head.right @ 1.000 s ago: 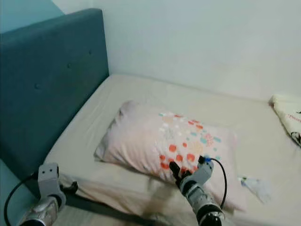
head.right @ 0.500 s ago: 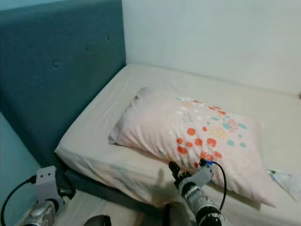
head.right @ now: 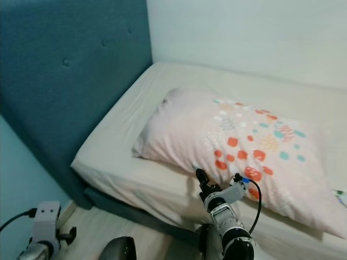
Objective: Clean up the room
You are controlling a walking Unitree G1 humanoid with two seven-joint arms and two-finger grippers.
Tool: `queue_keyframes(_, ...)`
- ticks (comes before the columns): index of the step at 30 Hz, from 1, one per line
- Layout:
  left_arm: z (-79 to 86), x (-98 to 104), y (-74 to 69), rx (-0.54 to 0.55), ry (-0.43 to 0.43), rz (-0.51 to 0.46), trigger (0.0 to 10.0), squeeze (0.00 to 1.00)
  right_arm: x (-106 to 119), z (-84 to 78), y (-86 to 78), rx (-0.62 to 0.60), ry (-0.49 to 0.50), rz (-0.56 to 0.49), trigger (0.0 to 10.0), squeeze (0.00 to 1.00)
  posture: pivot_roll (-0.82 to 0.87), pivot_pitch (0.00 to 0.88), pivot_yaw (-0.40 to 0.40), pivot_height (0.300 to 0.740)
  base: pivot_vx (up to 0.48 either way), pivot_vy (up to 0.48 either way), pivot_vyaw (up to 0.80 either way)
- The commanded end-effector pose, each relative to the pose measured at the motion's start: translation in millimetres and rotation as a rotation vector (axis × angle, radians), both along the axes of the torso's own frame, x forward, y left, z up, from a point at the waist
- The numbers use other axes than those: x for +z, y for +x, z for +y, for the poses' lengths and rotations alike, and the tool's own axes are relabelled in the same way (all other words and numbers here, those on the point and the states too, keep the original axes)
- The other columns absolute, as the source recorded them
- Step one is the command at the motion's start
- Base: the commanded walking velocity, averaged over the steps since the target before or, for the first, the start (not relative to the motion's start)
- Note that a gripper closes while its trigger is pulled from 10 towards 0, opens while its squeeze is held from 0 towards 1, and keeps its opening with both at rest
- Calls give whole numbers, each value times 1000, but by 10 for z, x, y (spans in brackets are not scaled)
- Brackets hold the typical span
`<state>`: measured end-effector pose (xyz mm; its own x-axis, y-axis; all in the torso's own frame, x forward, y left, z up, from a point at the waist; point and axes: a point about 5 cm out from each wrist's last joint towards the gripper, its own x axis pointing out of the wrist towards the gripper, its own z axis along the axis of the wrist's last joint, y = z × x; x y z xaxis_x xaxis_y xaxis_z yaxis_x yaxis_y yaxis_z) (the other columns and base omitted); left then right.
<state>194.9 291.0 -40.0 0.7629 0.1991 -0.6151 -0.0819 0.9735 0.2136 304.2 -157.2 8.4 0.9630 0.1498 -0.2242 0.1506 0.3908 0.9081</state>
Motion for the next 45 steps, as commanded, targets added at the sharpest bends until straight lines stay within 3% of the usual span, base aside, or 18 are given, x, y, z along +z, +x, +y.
queue_keyframes(1, 134, 42, -67, -30, 44, 5, 10000, 0, 64, -38, 43, -40, 25, -53, 10000, 0, 265, 151, 26, 490, 0, 0, 0)
queue_keyframes(3, 162, 43, -103, -41, 51, 11, 10000, 0, 115, -78, 77, -58, 31, -88, 10000, 0, 266, 155, 30, 485, 0, 0, 0)
queue_keyframes(6, 244, 38, -230, -60, 68, 27, 10000, 0, 356, -270, 203, -112, 28, -268, 10000, 0, 270, 187, 47, 470, 0, 0, 0)
queue_keyframes(7, 244, 38, -230, -60, 68, 27, 10000, 0, 356, -270, 203, -112, 28, -268, 10000, 0, 270, 187, 47, 470, 0, 0, 0)
queue_keyframes(8, 235, 22, -272, -70, 69, 30, 10000, 0, 495, -420, 244, -150, 18, -378, 10000, 0, 245, 208, 46, 460, 0, 0, 0)
queue_keyframes(15, 111, -25, -252, -92, 55, 25, 10000, 0, 594, -648, 239, -242, -10, -442, 10000, 0, 213, 219, 29, 456, 0, 0, 0)
queue_keyframes(19, 45, -63, -269, -98, 43, 30, 10000, 0, 431, -793, 47, -351, -17, -426, 10000, 0, 184, 213, 19, 456, 0, 0, 0)
queue_keyframes(24, 38, -84, -298, -101, 41, 45, 10000, 0, 401, -921, -70, -420, -24, -470, 10000, 0, 169, 203, 25, 456, 0, 0, 0)
queue_keyframes(25, 36, -100, -313, -99, 41, 60, 10000, 0, 416, -1015, -112, -433, -42, -491, 10000, 0, 157, 195, 32, 456, 0, 0, 0)
queue_keyframes(30, 16, -115, -313, -106, 40, 73, 10000, 0, 478, -1171, -149, -460, -68, -526, 10000, 0, 146, 192, 35, 456, 0, 0, 0)
queue_keyframes(34, -48, -129, -280, -121, 33, 72, 10000, 0, 661, -1409, -152, -516, -89, -605, 10000, 0, 134, 189, 35, 456, 0, 0, 0)
queue_keyframes(41, -123, -138, -242, -143, 28, 63, 10000, 0, 963, -1421, 36, -486, -74, -715, 10000, 0, 133, 190, 33, 456, 0, 0, 0)
queue_keyframes(45, -130, -146, -256, -149, 30, 67, 10000, 0, 1025, -1317, 207, -456, -53, -647, 10000, 0, 138, 191, 32, 456, 0, 0, 0)
